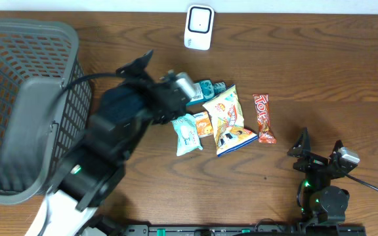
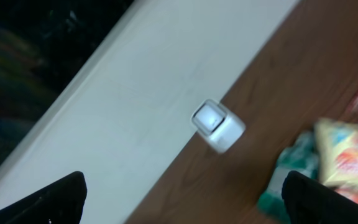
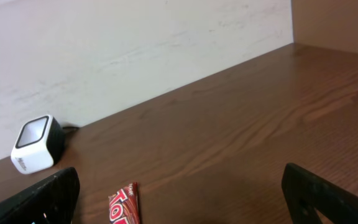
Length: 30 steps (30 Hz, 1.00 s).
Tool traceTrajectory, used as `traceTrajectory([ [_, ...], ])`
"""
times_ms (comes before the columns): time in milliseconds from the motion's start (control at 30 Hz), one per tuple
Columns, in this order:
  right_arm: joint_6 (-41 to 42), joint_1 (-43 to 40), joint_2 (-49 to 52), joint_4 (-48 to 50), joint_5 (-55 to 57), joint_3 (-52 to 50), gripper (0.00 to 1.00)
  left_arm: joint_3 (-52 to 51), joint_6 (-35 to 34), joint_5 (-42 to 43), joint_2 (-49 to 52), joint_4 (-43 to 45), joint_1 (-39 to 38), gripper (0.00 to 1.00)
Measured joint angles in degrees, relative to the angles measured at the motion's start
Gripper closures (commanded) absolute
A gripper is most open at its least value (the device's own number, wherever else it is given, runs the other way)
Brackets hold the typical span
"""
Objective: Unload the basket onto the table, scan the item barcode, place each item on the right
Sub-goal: 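Drop the candy bar on the table and withdraw the left gripper, then move the right gripper toward the red candy bar on the table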
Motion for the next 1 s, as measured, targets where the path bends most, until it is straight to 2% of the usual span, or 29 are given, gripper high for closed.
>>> traceTrajectory([
  [200,0.48,0.0,-0.02,-0.07,-0.7,0.0,0.01,-3.37,-11.69,8.72,-12.26,0.24,6.21,0.02],
  [267,1.84,0.0,-0.02,-0.52,-3.78,0.0,0.01,-4.02,-17.7,10.21,-17.44,0.26,9.55,0.02],
  [433,9.7,0.0,0.04,-0.37,-22.05,0.0,0.01,-4.79,-33.97,11.37,-31.1,-3.1,21.29,0.02],
  [533,16.33,0.0,0.04,0.2,-35.58,0.0,0.01,-4.79,-40.85,14.14,-37.7,-6.99,27.47,0.02],
  [633,21.84,0.0,0.07,0.37,-45.62,0.0,0.01,-4.81,-44.17,18.01,-41.07,-7.91,28.3,0.02],
  [833,34.77,0.0,0.09,2.62,-54.23,0.0,0.01,-5.22,-46.99,26.34,-44.59,-8.96,27.58,0.02],
  [1000,35.1,0.0,0.11,9.53,-61.0,0.04,0.01,-7.28,-47.63,28.61,-49.07,-9.27,27.58,0.02],
])
